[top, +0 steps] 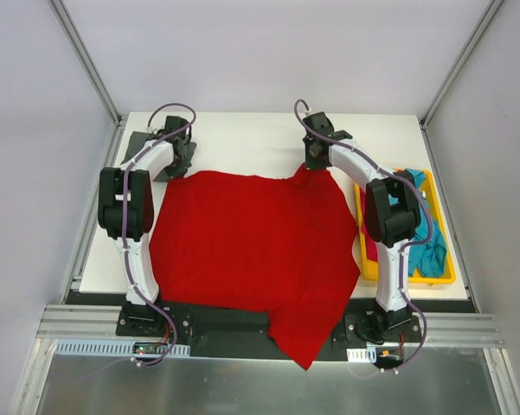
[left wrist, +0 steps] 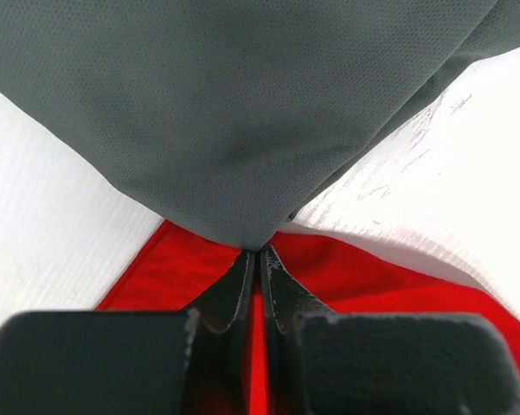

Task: Fold and stack the t-shirts
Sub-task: Flatten out the tshirt, then fold the flattened tshirt in 1/3 of the way

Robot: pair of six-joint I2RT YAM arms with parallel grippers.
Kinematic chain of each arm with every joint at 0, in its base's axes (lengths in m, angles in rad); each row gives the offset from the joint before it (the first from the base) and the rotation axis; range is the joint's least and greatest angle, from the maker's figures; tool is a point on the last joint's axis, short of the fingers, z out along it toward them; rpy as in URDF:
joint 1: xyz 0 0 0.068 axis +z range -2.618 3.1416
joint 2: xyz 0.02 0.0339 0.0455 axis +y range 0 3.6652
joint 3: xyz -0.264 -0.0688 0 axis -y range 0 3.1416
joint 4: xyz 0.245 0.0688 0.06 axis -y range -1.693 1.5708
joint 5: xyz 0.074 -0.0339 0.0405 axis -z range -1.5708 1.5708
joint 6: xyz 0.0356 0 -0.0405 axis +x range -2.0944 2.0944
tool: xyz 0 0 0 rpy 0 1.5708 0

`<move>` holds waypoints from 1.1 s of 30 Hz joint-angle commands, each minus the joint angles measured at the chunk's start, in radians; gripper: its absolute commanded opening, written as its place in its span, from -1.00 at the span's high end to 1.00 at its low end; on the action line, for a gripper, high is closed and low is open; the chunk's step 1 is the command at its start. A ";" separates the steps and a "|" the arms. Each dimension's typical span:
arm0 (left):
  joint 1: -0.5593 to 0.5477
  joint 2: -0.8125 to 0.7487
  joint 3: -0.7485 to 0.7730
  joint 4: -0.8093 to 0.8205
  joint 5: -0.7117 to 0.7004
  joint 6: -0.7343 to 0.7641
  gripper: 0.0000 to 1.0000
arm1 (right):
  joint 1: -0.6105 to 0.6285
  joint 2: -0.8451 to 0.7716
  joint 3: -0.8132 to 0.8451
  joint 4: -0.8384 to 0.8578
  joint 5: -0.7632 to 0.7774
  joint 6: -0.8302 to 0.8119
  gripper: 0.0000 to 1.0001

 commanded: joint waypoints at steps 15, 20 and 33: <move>0.020 -0.292 -0.242 -0.022 0.045 0.022 1.00 | 0.019 -0.507 -0.439 0.001 -0.182 0.088 0.99; 0.020 -0.394 -0.368 -0.023 0.022 0.008 1.00 | 0.051 -0.637 -0.564 0.006 -0.162 0.101 0.99; 0.021 -0.579 -0.520 -0.074 -0.102 -0.024 1.00 | 0.088 -0.849 -0.708 -0.101 -0.112 0.087 0.99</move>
